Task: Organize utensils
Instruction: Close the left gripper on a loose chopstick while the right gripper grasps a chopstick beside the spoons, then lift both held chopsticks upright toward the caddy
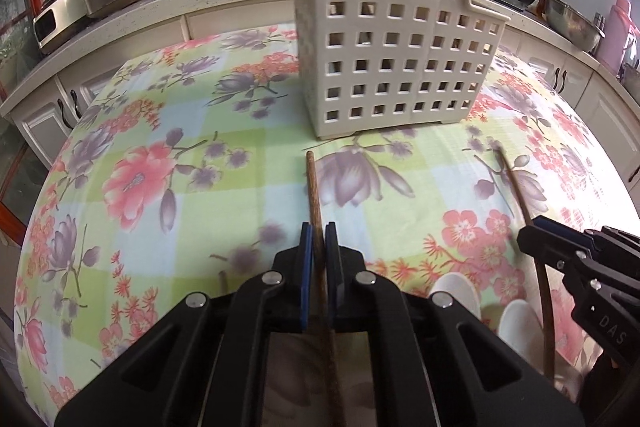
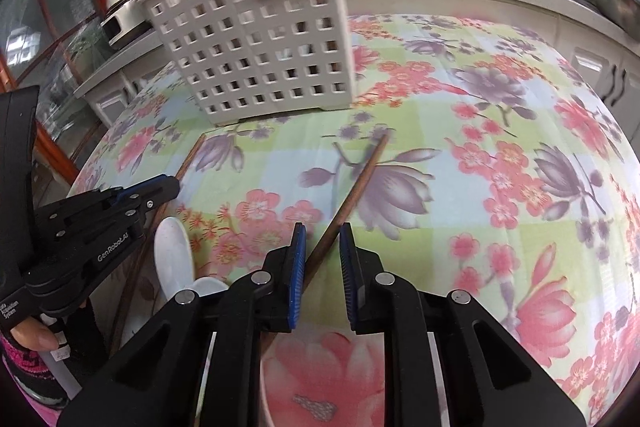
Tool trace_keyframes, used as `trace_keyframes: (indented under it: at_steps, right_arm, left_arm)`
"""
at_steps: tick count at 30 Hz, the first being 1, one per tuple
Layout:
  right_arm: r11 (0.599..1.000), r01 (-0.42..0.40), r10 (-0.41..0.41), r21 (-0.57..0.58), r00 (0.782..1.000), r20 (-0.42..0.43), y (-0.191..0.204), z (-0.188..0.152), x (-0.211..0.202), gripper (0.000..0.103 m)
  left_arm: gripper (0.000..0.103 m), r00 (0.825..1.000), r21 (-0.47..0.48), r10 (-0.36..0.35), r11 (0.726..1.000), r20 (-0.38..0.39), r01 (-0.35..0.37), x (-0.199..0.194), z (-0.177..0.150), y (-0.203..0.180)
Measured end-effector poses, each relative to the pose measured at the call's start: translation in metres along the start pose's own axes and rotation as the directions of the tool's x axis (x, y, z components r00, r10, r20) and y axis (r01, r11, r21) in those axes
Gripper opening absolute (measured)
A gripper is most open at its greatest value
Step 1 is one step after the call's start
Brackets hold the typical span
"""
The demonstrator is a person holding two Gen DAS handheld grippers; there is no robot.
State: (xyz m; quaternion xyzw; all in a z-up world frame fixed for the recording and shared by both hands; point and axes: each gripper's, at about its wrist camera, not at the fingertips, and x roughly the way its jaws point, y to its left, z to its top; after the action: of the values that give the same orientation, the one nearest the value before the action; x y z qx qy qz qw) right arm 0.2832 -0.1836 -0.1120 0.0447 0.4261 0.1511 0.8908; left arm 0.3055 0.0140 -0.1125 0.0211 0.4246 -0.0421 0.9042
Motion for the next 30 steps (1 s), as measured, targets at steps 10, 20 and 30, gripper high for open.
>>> trace_keyframes:
  at_steps: [10,20,30]
  right_arm:
    - [0.997,0.054,-0.056,-0.054,0.997,-0.050,0.014,0.012,0.011,0.015]
    - [0.991,0.118,-0.119,-0.067,0.993,0.000,0.020,0.012,0.006,0.009]
    - [0.996,0.075,-0.070,-0.038,0.990,0.126,0.021,0.017,-0.040,0.007]
  left_arm:
    - [0.007,1.000,-0.046,0.021,0.999,0.001,-0.020,-0.003,-0.003,0.018]
    - [0.006,0.999,-0.028,0.043,0.999,0.023,-0.043,-0.008,-0.007,0.014]
    - [0.006,0.993,-0.056,0.033,0.998,0.117,-0.027,-0.047,-0.006,0.018]
